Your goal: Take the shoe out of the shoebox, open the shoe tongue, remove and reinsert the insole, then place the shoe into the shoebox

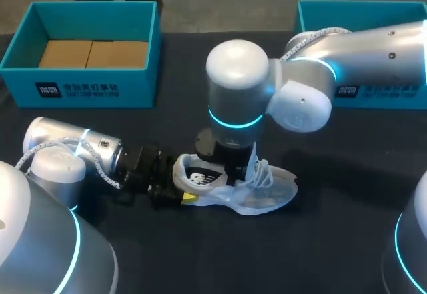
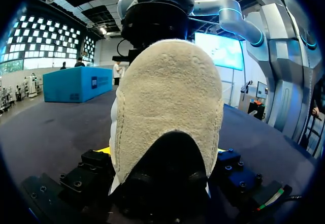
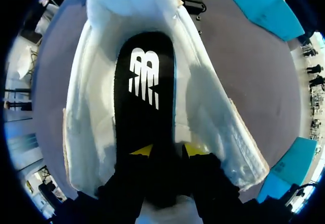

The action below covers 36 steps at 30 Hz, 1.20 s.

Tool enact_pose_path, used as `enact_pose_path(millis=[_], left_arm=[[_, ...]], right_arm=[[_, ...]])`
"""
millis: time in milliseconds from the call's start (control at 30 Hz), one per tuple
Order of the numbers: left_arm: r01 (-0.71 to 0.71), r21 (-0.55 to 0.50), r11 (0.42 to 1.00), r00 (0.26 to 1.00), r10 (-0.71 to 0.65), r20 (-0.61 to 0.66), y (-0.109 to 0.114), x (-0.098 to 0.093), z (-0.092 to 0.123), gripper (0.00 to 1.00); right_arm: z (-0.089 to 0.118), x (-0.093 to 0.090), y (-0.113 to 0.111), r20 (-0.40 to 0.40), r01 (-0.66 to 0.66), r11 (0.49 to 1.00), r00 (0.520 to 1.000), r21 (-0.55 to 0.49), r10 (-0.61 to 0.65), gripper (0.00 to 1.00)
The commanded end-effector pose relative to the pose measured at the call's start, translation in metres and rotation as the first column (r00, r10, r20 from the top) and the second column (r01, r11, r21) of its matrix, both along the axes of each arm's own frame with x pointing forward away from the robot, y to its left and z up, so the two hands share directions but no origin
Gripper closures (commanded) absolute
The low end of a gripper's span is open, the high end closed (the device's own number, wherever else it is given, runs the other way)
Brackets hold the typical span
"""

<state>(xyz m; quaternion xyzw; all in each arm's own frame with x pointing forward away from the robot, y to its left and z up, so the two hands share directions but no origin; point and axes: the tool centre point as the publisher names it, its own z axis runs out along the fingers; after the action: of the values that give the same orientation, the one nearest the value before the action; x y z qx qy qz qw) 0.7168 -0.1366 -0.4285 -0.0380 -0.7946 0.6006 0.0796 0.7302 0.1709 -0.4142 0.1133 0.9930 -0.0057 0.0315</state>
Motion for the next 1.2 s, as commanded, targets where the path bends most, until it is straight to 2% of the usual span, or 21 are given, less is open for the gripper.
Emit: enact_pose_path(millis=[33,167,333,400,433,467,500,633,800,1033,1200], left_arm=[[-0.002,0.0,1.0,1.0,0.002,0.001,0.0,0.0,-0.002,1.0],[-0.002,0.0,1.0,1.0,0.002,0.001,0.0,0.0,-0.002,1.0],[-0.002,0.0,1.0,1.0,0.002,0.001,0.0,0.0,-0.002,1.0],[-0.002,0.0,1.0,1.0,0.002,0.001,0.0,0.0,-0.002,1.0],[-0.002,0.0,1.0,1.0,0.002,0.001,0.0,0.0,-0.002,1.0],[-0.002,0.0,1.0,1.0,0.002,0.001,0.0,0.0,-0.002,1.0],[-0.002,0.0,1.0,1.0,0.002,0.001,0.0,0.0,-0.002,1.0],[-0.002,0.0,1.0,1.0,0.002,0.001,0.0,0.0,-0.002,1.0],[-0.002,0.0,1.0,1.0,0.002,0.001,0.0,0.0,-0.002,1.0],[-0.002,0.0,1.0,1.0,0.002,0.001,0.0,0.0,-0.002,1.0],[-0.002,0.0,1.0,1.0,0.002,0.001,0.0,0.0,-0.002,1.0]], right_arm=[[-0.019,0.005,0.008,-0.036,0.002,1.0,0.999,-0.01,-0.002,0.65],[-0.023,-0.006,0.008,-0.068,0.017,1.0,0.998,-0.007,-0.017,0.68],[-0.03,-0.023,0.007,-0.113,0.037,0.999,0.993,-0.007,-0.038,0.76],[-0.033,-0.029,0.007,-0.136,0.039,0.999,0.99,-0.007,-0.04,0.84],[-0.034,-0.032,0.007,-0.142,0.043,0.999,0.989,-0.006,-0.044,0.91],[-0.034,-0.032,0.007,-0.142,0.043,0.999,0.989,-0.006,-0.044,0.91],[-0.035,-0.036,0.006,-0.148,0.055,0.998,0.987,-0.009,-0.056,1.0],[-0.024,-0.042,0.004,-0.106,0.077,0.996,0.992,0.033,-0.073,1.0],[-0.001,-0.045,0.004,-0.028,0.075,0.993,0.997,0.094,-0.072,1.0],[0.035,-0.049,0.007,0.103,0.007,0.974,0.994,0.225,-0.031,1.0],[0.05,-0.046,0.01,0.144,-0.026,0.964,0.989,0.263,-0.013,1.0]])
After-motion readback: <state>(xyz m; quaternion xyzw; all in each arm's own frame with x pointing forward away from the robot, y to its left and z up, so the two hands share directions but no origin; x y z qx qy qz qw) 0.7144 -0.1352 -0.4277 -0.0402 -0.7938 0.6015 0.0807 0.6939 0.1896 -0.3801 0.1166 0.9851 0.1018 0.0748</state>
